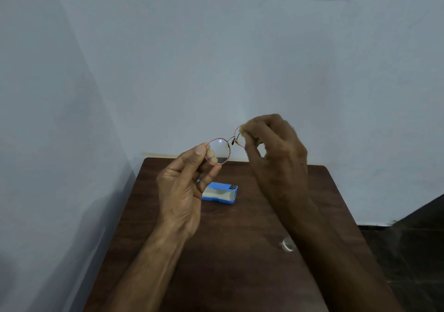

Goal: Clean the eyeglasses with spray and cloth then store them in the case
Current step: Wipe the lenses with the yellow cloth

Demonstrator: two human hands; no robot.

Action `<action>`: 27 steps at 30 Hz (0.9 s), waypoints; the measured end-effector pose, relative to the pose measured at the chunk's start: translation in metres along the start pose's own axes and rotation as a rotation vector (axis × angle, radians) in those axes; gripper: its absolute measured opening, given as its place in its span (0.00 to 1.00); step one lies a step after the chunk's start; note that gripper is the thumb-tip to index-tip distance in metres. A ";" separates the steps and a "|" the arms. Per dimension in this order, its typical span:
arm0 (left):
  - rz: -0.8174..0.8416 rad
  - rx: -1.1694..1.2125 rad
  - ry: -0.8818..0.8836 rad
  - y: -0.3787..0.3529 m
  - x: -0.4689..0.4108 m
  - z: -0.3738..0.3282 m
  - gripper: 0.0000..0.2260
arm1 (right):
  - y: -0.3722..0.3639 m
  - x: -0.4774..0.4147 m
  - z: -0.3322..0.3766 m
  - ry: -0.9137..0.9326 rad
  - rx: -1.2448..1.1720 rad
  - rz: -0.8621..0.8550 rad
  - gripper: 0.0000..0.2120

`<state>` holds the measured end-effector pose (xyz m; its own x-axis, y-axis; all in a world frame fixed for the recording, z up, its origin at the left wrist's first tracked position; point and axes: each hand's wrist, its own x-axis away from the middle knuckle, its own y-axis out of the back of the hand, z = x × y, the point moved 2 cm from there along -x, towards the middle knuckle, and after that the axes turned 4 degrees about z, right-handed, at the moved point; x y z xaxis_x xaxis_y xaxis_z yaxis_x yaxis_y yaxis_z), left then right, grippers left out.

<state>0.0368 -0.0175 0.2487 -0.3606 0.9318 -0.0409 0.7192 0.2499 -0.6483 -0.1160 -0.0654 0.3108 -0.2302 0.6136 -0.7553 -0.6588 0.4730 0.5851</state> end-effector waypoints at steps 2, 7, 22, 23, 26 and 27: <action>0.010 -0.045 -0.019 -0.002 0.001 0.001 0.07 | 0.001 0.005 0.004 0.048 0.008 0.025 0.04; 0.036 -0.101 -0.057 -0.004 0.005 0.004 0.10 | 0.007 -0.002 -0.009 -0.063 -0.007 -0.041 0.05; -0.049 -0.013 -0.030 -0.006 0.008 0.012 0.13 | 0.002 0.016 0.020 -0.037 -0.021 0.009 0.03; -0.065 0.003 -0.019 -0.006 0.009 0.011 0.12 | 0.001 0.019 0.023 -0.018 -0.027 0.020 0.03; -0.101 -0.003 -0.014 -0.008 0.009 0.013 0.06 | -0.003 0.032 0.037 0.054 -0.051 0.102 0.03; -0.101 -0.004 -0.015 -0.010 0.009 0.014 0.06 | -0.003 0.034 0.039 0.055 -0.051 0.108 0.03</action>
<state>0.0182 -0.0148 0.2441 -0.4404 0.8977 0.0128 0.6811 0.3433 -0.6467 -0.0937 -0.0212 0.2953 -0.3401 0.6230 -0.7044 -0.6630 0.3724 0.6494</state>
